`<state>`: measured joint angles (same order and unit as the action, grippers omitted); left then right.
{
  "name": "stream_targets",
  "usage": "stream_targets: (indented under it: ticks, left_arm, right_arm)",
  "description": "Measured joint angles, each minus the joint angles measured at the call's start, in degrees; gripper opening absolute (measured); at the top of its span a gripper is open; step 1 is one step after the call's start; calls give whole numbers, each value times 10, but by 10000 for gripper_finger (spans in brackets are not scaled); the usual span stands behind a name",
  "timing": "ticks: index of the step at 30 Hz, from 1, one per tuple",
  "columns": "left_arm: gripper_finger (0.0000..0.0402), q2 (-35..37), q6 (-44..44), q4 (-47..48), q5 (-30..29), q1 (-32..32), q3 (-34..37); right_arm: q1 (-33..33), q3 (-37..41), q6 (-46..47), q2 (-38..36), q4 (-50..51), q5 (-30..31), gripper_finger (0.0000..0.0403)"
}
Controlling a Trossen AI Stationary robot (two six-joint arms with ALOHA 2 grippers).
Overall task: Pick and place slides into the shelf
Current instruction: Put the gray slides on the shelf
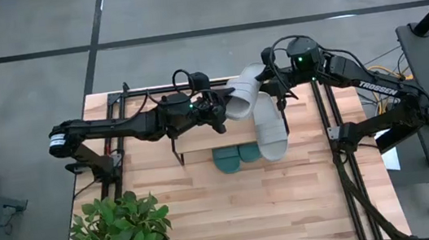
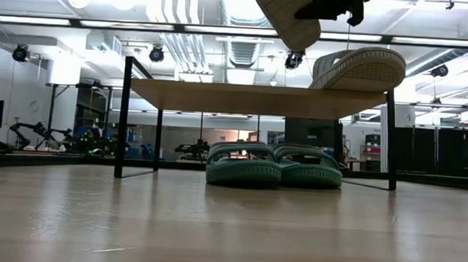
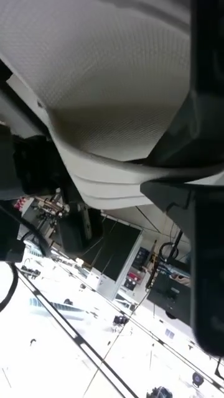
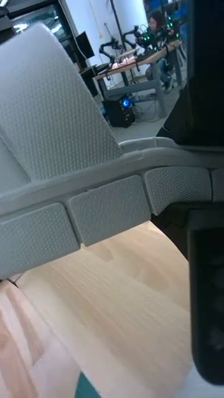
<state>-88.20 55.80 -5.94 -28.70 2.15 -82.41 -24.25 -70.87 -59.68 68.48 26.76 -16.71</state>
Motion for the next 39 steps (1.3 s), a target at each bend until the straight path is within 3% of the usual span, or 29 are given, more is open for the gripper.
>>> stream_targets:
  ticks: [4, 10, 14, 21, 28, 39]
  left_arm:
    - [4, 0, -4, -4, -9, 0, -6]
    - [2, -1, 4, -6, -61, 2, -12]
    - [1, -1, 6, -4, -112, 2, -11]
    - [1, -35, 13, -16, -177, -6, -11]
    - [1, -91, 93, -52, -311, -11, -10]
    - [0, -156, 91, -61, -365, -27, -10]
  right_arm:
    - [0, 0, 40, -1, -10, 6, 74]
    - [1, -23, 126, -16, -2, 155, 178]
    - [-3, -29, 160, -43, -3, 183, 210]
    - [-5, -29, 252, -102, -27, 184, 217]
    - [-5, -30, 284, -141, -31, 180, 219]
    - [-8, -29, 290, -138, -29, 183, 219]
